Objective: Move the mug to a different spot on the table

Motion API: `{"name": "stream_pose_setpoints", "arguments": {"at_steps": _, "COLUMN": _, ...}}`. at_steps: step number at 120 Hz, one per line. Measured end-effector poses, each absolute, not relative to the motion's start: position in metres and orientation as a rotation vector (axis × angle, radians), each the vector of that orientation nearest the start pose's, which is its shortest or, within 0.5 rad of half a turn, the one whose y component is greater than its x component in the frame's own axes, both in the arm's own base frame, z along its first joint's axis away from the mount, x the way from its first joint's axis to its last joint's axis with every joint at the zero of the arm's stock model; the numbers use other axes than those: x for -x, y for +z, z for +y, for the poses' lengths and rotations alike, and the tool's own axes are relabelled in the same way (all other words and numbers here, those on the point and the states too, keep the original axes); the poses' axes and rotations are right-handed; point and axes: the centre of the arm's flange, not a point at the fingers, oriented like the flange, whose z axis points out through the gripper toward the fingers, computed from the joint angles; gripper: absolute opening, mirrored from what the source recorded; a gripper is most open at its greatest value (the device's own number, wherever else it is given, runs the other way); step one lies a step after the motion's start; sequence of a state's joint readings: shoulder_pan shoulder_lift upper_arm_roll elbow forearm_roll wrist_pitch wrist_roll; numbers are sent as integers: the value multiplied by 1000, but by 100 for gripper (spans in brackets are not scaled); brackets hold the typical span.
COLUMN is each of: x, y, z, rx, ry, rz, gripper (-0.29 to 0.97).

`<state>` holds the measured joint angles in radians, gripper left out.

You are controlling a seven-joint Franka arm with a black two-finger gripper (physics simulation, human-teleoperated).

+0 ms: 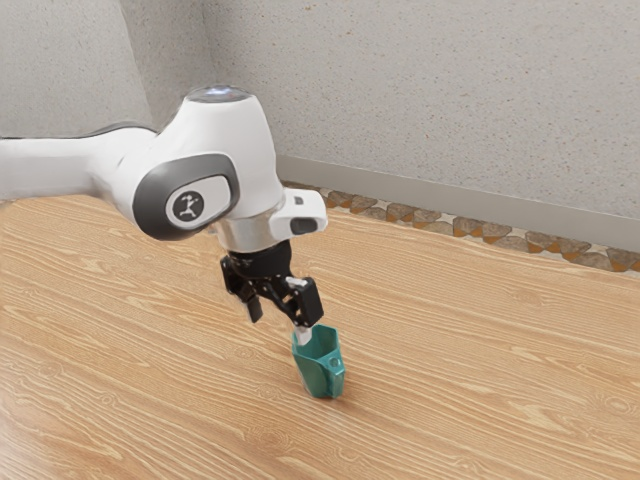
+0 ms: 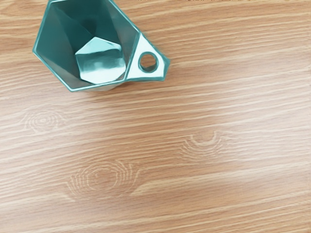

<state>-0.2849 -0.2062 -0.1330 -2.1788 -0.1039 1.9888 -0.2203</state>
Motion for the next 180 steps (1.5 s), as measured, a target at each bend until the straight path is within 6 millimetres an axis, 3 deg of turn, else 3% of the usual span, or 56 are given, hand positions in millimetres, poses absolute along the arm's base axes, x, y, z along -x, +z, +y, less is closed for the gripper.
{"name": "stream_pose_setpoints", "arguments": {"at_steps": 20, "x": -455, "y": 449, "z": -235, "rx": 3224, "ry": 5, "rz": -21, "gripper": 66}}
{"name": "stream_pose_setpoints", "arguments": {"at_steps": 46, "x": -476, "y": 407, "z": -252, "rx": 3210, "ry": 28, "rz": -549, "gripper": 66}}
{"name": "stream_pose_setpoints", "arguments": {"at_steps": 75, "x": -515, "y": 370, "z": -284, "rx": 3108, "ry": 94, "rz": -1072, "gripper": 66}}
{"name": "stream_pose_setpoints", "arguments": {"at_steps": 89, "x": -543, "y": 360, "z": -276, "rx": 3022, "ry": 61, "rz": -1267, "gripper": 66}}
{"name": "stream_pose_setpoints", "arguments": {"at_steps": 104, "x": -557, "y": 350, "z": -261, "rx": 2925, "ry": 2, "rz": -1387, "gripper": 66}}
{"name": "stream_pose_setpoints", "arguments": {"at_steps": 120, "x": -553, "y": 341, "z": -263, "rx": 2847, "ry": -27, "rz": -1455, "gripper": 66}}
{"name": "stream_pose_setpoints", "arguments": {"at_steps": 146, "x": -558, "y": 336, "z": -231, "rx": 2680, "ry": -60, "rz": -1620, "gripper": 66}}
{"name": "stream_pose_setpoints", "arguments": {"at_steps": 180, "x": -546, "y": 315, "z": -227, "rx": 2553, "ry": -29, "rz": -1735, "gripper": 66}}
